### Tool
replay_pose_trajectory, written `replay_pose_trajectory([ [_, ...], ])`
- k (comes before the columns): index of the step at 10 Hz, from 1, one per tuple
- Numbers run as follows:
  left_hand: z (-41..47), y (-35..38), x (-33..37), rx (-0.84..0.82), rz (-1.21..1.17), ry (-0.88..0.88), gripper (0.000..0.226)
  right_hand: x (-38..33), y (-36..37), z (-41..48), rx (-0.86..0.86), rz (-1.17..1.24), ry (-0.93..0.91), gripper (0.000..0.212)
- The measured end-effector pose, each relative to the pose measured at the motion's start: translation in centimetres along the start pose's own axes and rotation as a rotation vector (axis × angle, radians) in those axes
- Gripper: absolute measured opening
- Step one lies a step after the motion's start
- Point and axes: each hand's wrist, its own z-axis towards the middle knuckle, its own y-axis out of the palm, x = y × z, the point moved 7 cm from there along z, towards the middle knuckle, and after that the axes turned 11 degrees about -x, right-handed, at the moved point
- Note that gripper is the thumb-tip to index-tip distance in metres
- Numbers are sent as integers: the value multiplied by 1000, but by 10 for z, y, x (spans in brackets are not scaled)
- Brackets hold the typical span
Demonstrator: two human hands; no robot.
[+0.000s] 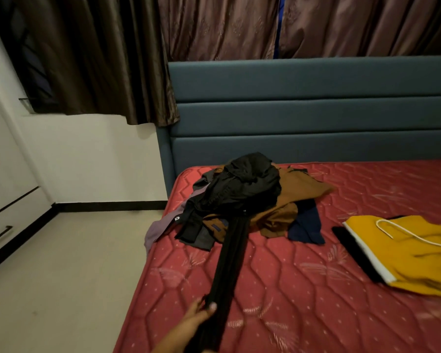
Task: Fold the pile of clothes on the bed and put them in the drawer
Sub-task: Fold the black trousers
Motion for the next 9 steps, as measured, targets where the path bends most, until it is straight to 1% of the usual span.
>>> replay_pose_trajectory([
  [1,-43,30,5,61,-85,-64,37,1,-64,-91,75,19,29,27],
  [2,-72,44,15,54,-25,37,36,3,-86,-102,98,201,-28,23],
  [3,-124,56,36,-31,382,93,41,-97,-124,-154,400,103,165,34],
  [4,-140,62,46,-58,409,94,47,-122,-107,-160,472,363,41,15],
  [5,-159,82,49,-197,466,84,46,-110,-111,-134,416,485,4,81],
  [6,-170,89,39,-310,470,39,49,-82,-100,-122,371,496,84,116],
  [7,-178,64,19,-211,568,-36,44,-110,-80,-149,389,541,6,29],
  [8,-175,26,6,71,669,-70,40,-120,-69,-159,436,462,76,26],
  [9,-177,-10,-21,377,729,-172,54,-130,-50,-159,266,353,37,44],
])
